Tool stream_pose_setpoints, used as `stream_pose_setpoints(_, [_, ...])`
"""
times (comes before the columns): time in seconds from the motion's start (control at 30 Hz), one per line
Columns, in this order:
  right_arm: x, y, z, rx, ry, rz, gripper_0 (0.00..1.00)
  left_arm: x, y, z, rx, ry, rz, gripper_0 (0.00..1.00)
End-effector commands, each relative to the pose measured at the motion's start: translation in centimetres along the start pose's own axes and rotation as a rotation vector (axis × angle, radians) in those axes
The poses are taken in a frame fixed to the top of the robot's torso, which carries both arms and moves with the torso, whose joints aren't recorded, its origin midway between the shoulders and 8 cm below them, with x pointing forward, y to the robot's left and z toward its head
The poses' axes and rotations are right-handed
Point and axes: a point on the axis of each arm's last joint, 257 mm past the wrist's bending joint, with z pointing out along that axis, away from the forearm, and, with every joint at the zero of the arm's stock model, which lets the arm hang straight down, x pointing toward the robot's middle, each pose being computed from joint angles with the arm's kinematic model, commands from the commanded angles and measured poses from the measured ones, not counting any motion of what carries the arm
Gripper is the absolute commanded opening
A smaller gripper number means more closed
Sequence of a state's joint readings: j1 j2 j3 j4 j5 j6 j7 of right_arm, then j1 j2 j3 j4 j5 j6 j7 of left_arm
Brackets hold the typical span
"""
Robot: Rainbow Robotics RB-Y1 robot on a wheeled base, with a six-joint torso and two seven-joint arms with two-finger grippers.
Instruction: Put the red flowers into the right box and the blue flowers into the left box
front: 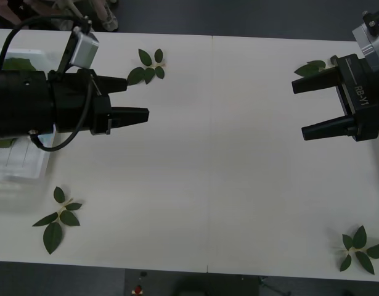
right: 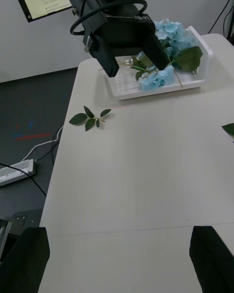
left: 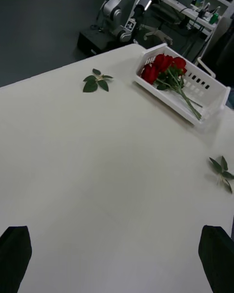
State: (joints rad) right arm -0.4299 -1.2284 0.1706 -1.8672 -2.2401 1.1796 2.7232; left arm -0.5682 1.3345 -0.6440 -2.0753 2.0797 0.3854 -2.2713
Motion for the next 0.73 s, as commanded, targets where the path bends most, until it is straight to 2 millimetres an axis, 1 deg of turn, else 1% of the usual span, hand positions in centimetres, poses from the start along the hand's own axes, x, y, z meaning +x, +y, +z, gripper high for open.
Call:
stream_pose_setpoints(0.03, [-1.0,-0.2,-0.5,0.000,0.013,-0.014,0.84,-2.7,-3.0,0.3,0.045,-0.032,0.042,1.00])
stream_pose_setpoints(0.07, [-1.0,-0.2,-0.5,0.000,0.013,-0.014,0.84,-2.9,-3.8,0.3,0.059,-0.034,0.053,1.00])
stream_pose_setpoints(0.23, [-1.0,-0.2,-0.5,0.000,0.013,-0.014,0.85,-3.1,-5.7,0.6,0.095,-0.040,0.071,1.00])
stream_pose_setpoints(0.33, [-1.0,-0.2,-0.5,0.000,0.013,-0.014,0.85,-3.2,-6.4,0.6,0.110,-0.044,0.077,1.00])
stream_pose_setpoints(0.73, [-1.0,-0.2,-0.5,0.000,0.013,-0.014,0.84,-3.2,-6.4,0.7,0.109,-0.045,0.076,1.00])
